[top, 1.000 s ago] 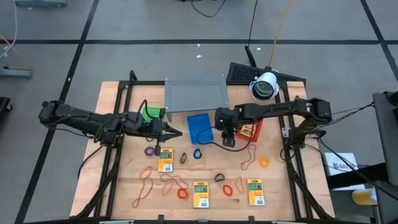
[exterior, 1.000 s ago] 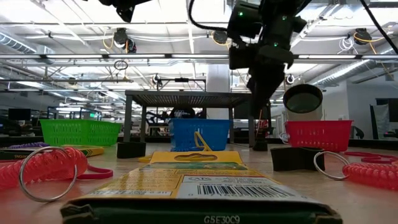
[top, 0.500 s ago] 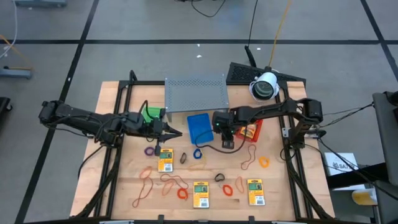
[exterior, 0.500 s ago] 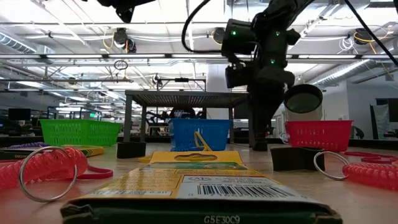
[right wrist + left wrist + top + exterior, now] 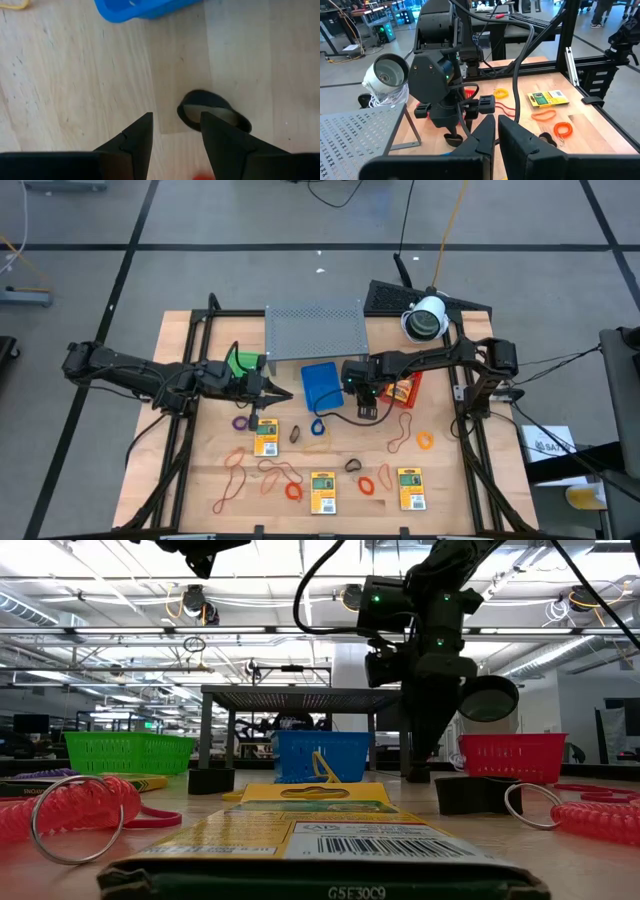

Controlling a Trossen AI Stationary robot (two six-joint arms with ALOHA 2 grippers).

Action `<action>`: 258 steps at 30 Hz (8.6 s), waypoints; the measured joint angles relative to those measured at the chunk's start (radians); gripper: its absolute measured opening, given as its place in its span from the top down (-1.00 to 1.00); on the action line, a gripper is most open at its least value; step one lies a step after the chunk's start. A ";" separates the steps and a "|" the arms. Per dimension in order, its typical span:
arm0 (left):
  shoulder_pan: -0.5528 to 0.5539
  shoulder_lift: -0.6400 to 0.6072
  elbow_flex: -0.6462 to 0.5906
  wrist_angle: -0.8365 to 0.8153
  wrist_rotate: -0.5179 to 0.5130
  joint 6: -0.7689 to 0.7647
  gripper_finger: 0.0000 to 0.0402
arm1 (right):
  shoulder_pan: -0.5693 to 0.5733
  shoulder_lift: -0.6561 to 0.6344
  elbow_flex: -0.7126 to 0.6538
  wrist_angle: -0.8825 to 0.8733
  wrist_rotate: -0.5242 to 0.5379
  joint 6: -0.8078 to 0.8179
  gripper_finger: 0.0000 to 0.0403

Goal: Pick & Place Office Desk Supplies
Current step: Put the black rubber band into the blue bin, then put the yellow rubber band into the blue bin

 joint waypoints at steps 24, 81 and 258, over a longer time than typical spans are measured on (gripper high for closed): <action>0.000 0.000 0.000 0.002 0.000 -0.002 0.84 | 0.000 0.000 -0.093 0.159 0.022 -0.037 0.41; 0.032 0.000 0.000 0.039 -0.211 0.105 0.84 | 0.143 -0.226 -0.093 0.811 0.265 -0.278 1.00; 0.023 0.000 0.001 -0.030 -0.027 -0.077 0.84 | 0.130 -0.324 -0.300 1.159 0.210 0.109 1.00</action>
